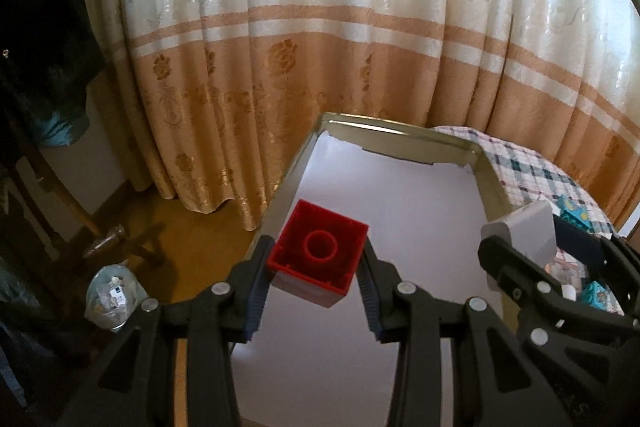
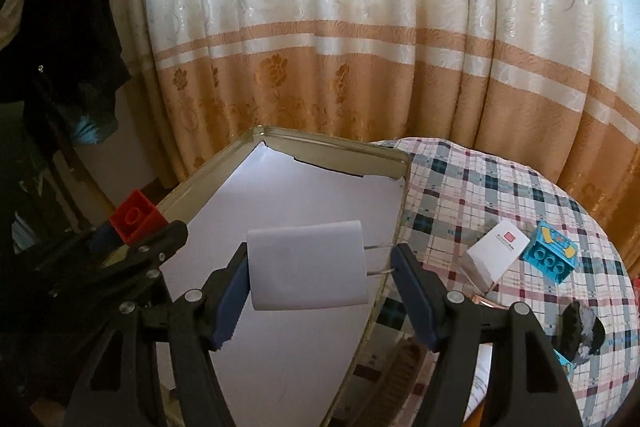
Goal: Organize rigid objects
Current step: 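Open the left tool to drop the red brick while the right tool releases the charger in the tray, then grasp the orange dotted brick with the left tool while the right tool approaches the gray figure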
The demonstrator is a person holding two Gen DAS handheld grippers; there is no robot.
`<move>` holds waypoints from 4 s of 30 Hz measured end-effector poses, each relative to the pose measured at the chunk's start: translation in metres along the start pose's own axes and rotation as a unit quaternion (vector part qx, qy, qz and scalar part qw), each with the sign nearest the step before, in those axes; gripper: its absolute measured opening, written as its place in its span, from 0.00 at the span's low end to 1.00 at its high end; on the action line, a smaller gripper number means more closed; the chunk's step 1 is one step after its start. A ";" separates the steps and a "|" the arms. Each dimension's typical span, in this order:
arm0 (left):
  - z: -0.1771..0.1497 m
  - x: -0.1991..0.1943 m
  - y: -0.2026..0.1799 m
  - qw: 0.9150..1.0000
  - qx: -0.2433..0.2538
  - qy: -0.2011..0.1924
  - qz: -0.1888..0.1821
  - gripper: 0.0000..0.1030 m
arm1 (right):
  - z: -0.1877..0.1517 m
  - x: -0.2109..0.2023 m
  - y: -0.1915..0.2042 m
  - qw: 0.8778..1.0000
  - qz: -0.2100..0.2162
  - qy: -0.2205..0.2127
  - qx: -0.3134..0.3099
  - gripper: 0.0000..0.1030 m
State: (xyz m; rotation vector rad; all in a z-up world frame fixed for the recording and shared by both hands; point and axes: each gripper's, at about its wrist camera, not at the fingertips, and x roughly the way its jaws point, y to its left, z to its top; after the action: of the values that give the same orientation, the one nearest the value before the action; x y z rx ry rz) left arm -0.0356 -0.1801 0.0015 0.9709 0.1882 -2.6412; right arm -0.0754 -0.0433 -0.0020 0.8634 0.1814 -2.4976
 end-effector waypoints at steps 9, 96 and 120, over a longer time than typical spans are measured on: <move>0.002 0.007 0.004 1.000 -0.012 0.013 0.014 0.46 | -0.008 0.014 -0.008 0.998 0.054 0.017 0.031 0.70; -0.079 -0.036 -0.228 0.960 0.185 0.061 -0.201 0.71 | -0.115 -0.131 -0.221 0.944 -0.208 -0.083 0.242 0.84; -0.070 -0.045 -0.208 0.957 0.152 0.045 -0.243 0.38 | -0.118 -0.119 -0.232 0.945 -0.191 -0.045 0.263 0.84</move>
State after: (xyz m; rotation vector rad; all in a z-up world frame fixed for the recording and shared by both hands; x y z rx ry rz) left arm -0.0319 0.0431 -0.0194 1.2822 0.0409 -3.1426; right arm -0.0434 0.2392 -0.0305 0.9861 -0.4083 -3.0052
